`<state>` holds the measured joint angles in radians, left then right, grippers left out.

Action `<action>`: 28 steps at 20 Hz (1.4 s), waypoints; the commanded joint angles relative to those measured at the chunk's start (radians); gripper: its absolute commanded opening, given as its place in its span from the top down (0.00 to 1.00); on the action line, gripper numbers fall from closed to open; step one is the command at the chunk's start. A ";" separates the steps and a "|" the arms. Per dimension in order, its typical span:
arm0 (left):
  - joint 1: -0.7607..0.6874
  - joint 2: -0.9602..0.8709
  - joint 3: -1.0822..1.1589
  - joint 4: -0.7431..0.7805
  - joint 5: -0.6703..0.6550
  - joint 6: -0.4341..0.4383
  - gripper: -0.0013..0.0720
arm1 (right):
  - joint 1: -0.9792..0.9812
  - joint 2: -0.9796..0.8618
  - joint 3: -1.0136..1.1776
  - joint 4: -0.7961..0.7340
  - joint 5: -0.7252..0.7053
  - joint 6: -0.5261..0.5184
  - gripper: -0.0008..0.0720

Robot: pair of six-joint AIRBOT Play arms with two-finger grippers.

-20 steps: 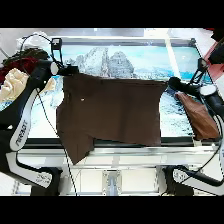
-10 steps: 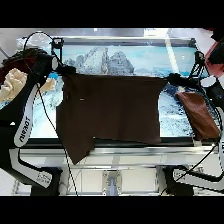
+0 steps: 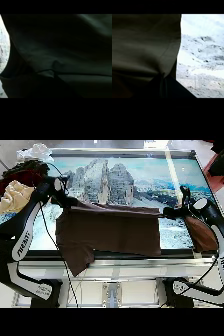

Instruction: Fold the shirts.

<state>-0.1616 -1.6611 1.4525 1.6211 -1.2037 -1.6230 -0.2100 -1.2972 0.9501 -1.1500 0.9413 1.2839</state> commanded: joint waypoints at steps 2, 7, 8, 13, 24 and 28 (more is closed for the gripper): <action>0.000 0.001 -0.119 -0.025 0.063 -0.004 0.97 | 0.001 0.001 -0.084 0.041 -0.036 0.002 0.93; 0.000 0.050 -0.099 -0.054 0.106 -0.030 0.41 | -0.002 0.025 -0.053 0.123 0.033 -0.007 0.42; 0.000 0.102 -0.095 -0.055 0.113 -0.030 0.41 | -0.002 0.051 -0.025 0.104 0.072 -0.007 0.42; 0.000 0.500 -0.283 -0.048 0.038 -0.095 0.41 | -0.002 0.251 0.027 -0.003 0.191 0.011 0.42; 0.000 1.144 -1.196 -0.268 0.181 -0.609 0.37 | -0.001 0.304 -0.054 0.108 0.179 0.002 0.42; 0.000 1.134 -1.244 -0.252 0.198 -0.682 0.32 | -0.001 0.304 -0.054 0.116 0.179 -0.002 0.42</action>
<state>-0.1616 -0.5404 0.2638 1.3796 -1.0348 -2.2364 -0.2123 -0.9943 0.8978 -1.0481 1.1221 1.2877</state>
